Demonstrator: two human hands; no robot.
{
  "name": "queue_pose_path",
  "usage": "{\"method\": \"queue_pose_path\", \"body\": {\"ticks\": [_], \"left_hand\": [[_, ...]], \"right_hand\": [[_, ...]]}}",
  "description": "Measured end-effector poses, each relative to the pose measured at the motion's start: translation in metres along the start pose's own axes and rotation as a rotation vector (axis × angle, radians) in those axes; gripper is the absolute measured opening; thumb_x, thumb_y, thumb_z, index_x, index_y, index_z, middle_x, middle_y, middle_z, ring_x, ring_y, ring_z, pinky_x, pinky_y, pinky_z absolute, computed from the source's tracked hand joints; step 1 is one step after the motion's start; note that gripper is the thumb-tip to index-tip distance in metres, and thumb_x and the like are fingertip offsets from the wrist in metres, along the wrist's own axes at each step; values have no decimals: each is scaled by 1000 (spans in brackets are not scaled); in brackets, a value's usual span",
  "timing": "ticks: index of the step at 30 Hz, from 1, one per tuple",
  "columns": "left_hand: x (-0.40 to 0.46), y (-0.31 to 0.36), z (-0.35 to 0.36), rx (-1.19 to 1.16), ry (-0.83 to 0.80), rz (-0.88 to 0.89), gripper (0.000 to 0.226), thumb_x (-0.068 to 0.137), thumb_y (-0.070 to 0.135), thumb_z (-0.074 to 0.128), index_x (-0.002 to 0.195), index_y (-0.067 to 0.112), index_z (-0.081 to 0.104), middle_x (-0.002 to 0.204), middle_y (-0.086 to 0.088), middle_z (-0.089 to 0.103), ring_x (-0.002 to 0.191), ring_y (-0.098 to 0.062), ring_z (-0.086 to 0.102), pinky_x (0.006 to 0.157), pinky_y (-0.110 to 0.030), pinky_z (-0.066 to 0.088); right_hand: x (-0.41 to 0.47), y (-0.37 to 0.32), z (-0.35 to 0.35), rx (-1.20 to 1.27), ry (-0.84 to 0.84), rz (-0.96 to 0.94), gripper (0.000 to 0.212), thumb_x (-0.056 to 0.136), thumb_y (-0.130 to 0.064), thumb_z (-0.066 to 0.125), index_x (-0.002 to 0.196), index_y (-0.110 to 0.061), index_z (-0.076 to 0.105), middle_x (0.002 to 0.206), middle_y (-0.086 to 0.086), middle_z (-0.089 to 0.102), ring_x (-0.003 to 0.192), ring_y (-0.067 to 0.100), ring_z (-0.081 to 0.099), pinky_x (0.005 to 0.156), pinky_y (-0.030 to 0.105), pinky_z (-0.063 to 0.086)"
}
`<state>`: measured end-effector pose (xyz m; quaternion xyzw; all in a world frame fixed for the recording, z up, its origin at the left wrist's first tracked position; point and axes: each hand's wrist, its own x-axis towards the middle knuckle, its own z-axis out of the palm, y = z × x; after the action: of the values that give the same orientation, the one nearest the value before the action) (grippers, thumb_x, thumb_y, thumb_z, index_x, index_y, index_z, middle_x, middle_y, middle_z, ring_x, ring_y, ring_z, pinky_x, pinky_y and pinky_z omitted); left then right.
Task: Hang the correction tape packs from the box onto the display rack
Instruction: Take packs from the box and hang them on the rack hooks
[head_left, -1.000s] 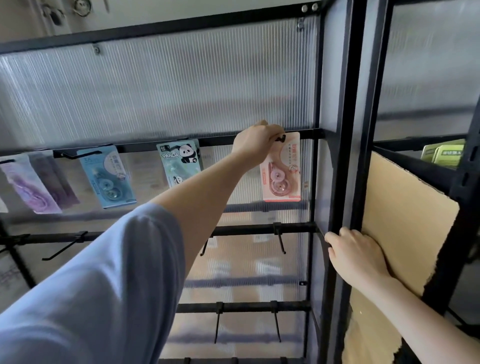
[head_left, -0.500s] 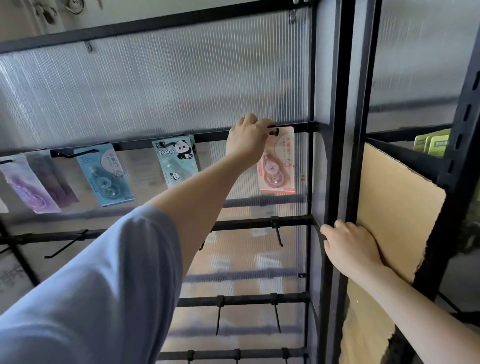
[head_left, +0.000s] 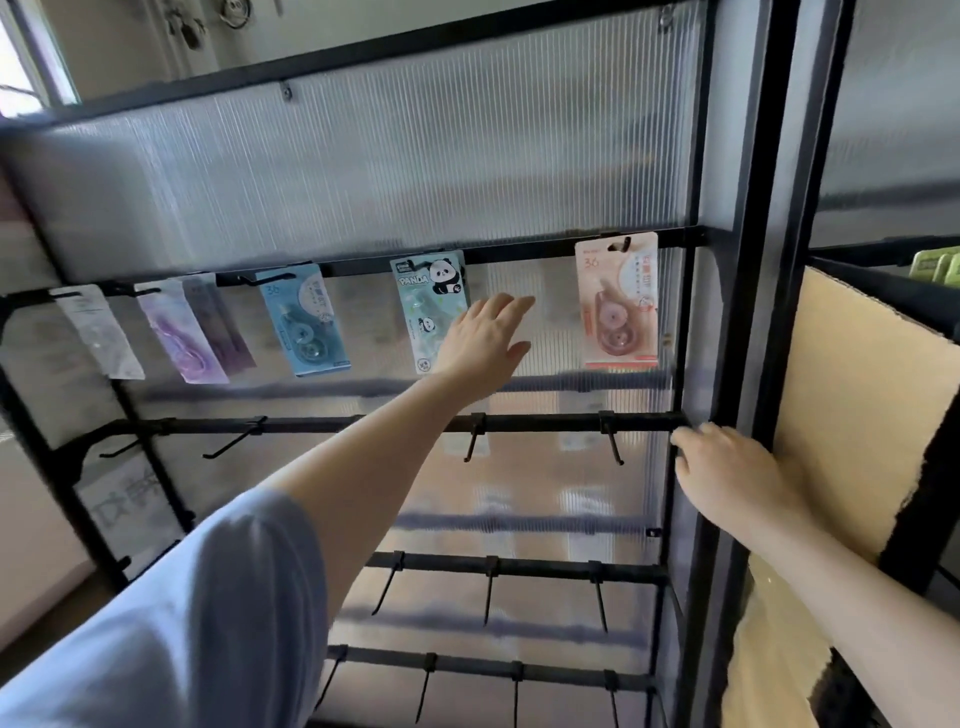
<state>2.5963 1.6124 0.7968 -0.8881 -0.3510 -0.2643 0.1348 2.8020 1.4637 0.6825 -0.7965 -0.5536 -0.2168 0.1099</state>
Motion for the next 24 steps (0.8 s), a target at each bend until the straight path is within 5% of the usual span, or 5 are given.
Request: {"method": "queue_pose_path", "body": {"ticks": [7,24], "left_hand": [[-68,-45,-3,8,-40,-88,53,94,30,50,143,20,31,141,-2,40,129,-23,36,104,-37,31],[-309,-207,34,9,-237,-496,55,90,32,56,140,21,37,139,1,42,130,-22,35,102,-36,31]], "right_hand": [[-5,-64,3,40,-21,-79,30,94,-17,42,121,-17,54,116,3,58,108,21,54,86,30,43],[-27,-274,50,201,-176,-335,23,95,-15,44,115,-14,53,114,7,56,103,25,54,83,33,43]]}}
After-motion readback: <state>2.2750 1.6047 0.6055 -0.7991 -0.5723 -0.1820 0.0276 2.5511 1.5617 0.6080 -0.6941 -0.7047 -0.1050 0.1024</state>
